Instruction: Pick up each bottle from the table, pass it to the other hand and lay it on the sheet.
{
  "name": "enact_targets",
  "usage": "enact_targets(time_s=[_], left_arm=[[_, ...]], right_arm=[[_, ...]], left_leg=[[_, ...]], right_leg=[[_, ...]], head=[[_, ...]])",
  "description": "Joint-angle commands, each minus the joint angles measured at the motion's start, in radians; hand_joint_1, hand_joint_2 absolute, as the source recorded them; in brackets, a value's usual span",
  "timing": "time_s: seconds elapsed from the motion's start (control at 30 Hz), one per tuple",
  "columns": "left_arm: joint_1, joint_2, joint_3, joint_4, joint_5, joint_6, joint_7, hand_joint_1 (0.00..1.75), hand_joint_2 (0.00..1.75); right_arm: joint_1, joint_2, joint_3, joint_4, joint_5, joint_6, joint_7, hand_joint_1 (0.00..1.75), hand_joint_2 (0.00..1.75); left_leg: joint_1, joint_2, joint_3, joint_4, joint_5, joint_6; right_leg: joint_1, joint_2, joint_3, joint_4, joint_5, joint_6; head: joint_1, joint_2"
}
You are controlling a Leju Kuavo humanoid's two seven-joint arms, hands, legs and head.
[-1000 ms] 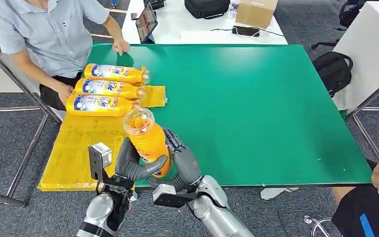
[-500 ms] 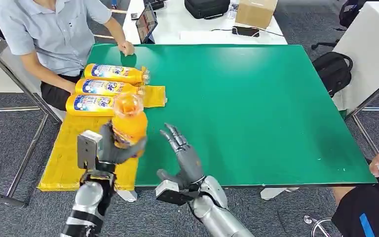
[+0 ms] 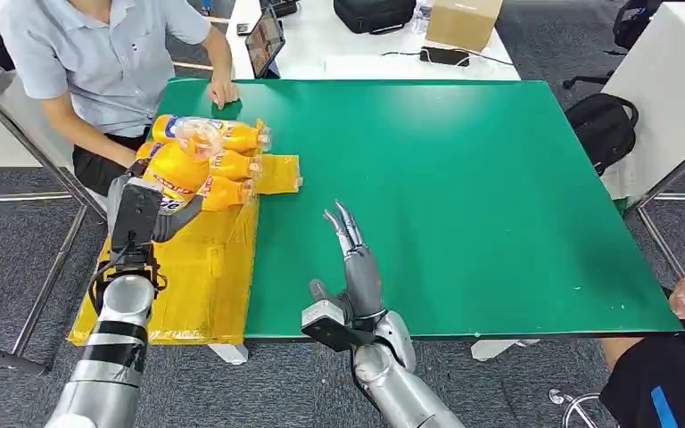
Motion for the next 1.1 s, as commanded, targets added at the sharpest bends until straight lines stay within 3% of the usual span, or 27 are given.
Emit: enact_targets(time_s=[0.03,0.23,0.3,0.43,0.77,1.1], left_arm=[[-0.066,0.022,0.021,0.108,-0.001,-0.001,0.002,1.75,1.75],[-0.098,0.063,-0.005,0.158,-0.136,0.02,0.063,1.75,1.75],[-0.15,0.106,-0.064,0.289,-0.362,0.03,0.146,1.75,1.75],[-0.178,0.15,-0.178,0.512,-0.558,-0.094,0.173,1.75,1.75],[-0.241,0.202,-0.327,0.689,-0.651,-0.238,0.186,1.75,1.75],[-0.24,0.237,-0.317,0.717,-0.583,-0.311,0.108,1.75,1.75]], right_arm=[[-0.02,-0.014,-0.026,0.006,-0.009,-0.003,-0.033,0.0,0.0],[-0.024,-0.013,-0.039,0.01,-0.029,0.005,-0.033,0.0,0.0],[-0.032,-0.007,-0.049,0.035,-0.018,0.038,-0.033,0.0,0.0],[-0.031,-0.01,-0.043,0.041,-0.014,0.096,-0.033,0.0,0.0],[-0.042,-0.016,0.002,0.008,-0.096,0.137,-0.033,0.0,0.0],[-0.045,-0.013,0.021,0.009,-0.133,0.165,-0.033,0.0,0.0]], left_leg=[[0.0,0.0,0.003,-0.001,-0.001,0.001],[0.0,0.0,0.001,0.0,0.0,0.001],[0.0,-0.001,0.002,0.0,0.0,0.001],[0.0,-0.001,0.005,-0.002,0.0,0.001],[0.0,0.001,0.002,0.0,0.0,0.001],[0.0,0.004,0.006,-0.001,0.0,0.0]], right_leg=[[0.001,-0.002,0.004,-0.001,-0.001,-0.003],[0.0,-0.001,0.001,0.0,0.0,-0.002],[0.001,-0.002,0.002,0.0,0.0,-0.002],[0.0,-0.003,0.005,-0.001,-0.001,-0.003],[0.001,-0.001,0.002,0.001,-0.001,-0.003],[0.001,0.003,0.004,0.001,0.0,-0.003]], head=[[0.0,0.0],[0.0,0.0],[0.0,0.0],[0.0,0.0],[0.0,0.0],[0.0,0.0]])
